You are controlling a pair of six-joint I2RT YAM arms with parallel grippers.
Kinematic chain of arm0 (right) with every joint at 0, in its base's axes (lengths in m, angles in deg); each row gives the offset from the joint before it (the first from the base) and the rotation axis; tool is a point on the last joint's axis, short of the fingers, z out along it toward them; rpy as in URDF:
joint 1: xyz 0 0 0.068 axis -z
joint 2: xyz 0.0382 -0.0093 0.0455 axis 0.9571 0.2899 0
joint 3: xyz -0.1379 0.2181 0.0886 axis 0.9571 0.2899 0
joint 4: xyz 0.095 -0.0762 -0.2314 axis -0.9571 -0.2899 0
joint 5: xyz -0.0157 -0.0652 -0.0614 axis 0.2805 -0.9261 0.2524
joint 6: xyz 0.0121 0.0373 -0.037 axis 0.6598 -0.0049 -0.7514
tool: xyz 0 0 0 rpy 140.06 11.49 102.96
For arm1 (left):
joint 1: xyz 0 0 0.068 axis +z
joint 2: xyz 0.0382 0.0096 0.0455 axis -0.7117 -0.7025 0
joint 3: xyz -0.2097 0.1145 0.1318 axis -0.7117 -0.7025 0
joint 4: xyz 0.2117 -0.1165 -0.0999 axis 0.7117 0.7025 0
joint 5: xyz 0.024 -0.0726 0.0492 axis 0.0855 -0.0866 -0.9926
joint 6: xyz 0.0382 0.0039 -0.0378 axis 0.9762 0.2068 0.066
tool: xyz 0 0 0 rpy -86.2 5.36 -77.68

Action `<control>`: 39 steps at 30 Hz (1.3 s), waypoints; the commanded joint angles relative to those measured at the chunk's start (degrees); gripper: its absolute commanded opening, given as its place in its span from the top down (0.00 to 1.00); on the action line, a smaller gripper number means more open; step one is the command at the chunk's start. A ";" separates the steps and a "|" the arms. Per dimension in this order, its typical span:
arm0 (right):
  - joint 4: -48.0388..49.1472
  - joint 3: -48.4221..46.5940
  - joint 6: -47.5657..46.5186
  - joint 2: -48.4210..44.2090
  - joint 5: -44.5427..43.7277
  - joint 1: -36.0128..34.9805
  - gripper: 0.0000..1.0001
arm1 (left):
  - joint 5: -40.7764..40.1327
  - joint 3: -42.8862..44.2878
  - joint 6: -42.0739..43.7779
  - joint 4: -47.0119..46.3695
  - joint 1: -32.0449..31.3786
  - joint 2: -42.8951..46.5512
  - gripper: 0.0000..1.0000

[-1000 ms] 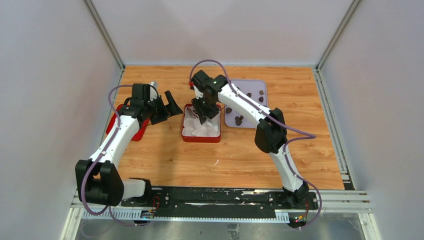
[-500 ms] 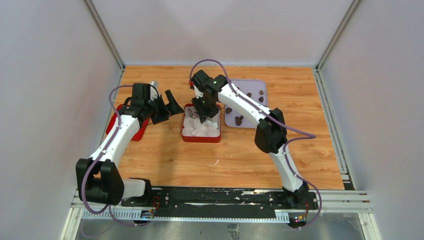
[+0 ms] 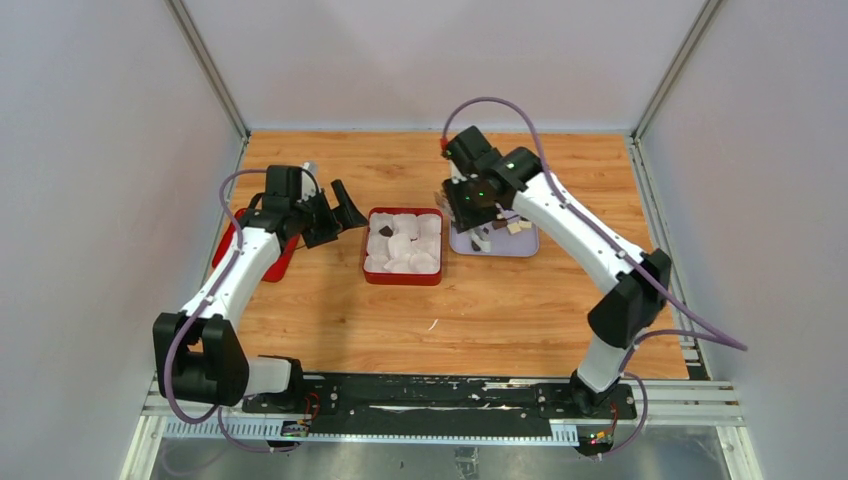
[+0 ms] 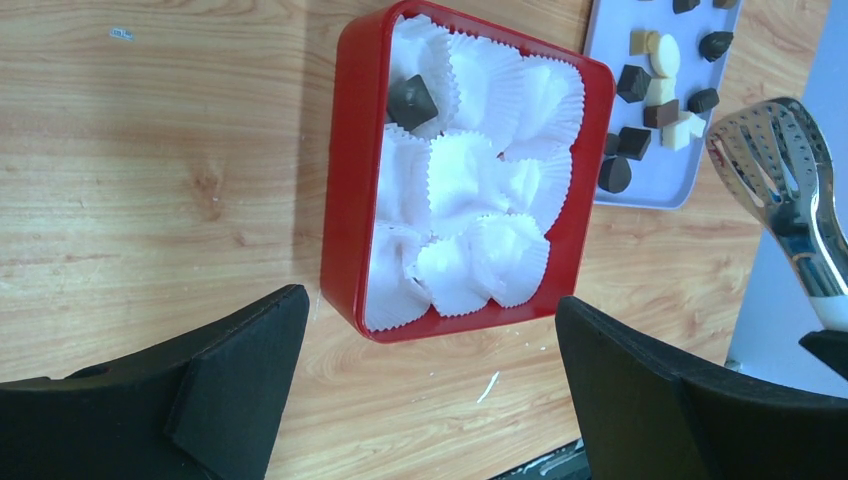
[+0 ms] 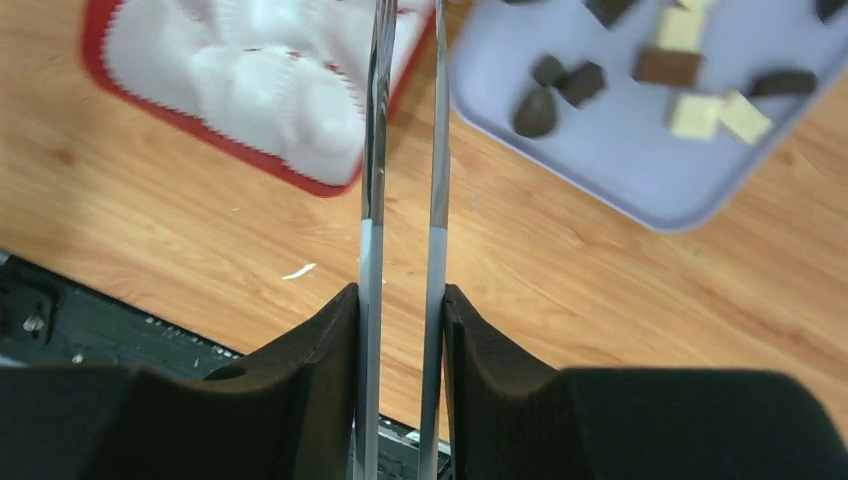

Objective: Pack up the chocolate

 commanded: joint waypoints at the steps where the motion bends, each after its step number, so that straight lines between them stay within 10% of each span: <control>1: 0.74 12.09 3.21 -6.59 -4.97 6.39 0.76 | 1.05 1.92 0.54 -0.43 0.27 -1.75 0.00; 12: 6.49 27.83 12.73 -14.24 4.13 15.88 0.61 | 2.05 3.08 0.19 -1.80 0.27 -4.25 0.00; 39: 13.59 30.27 16.50 -8.23 5.61 16.31 0.56 | 1.08 2.48 0.98 -1.34 0.25 -4.12 0.00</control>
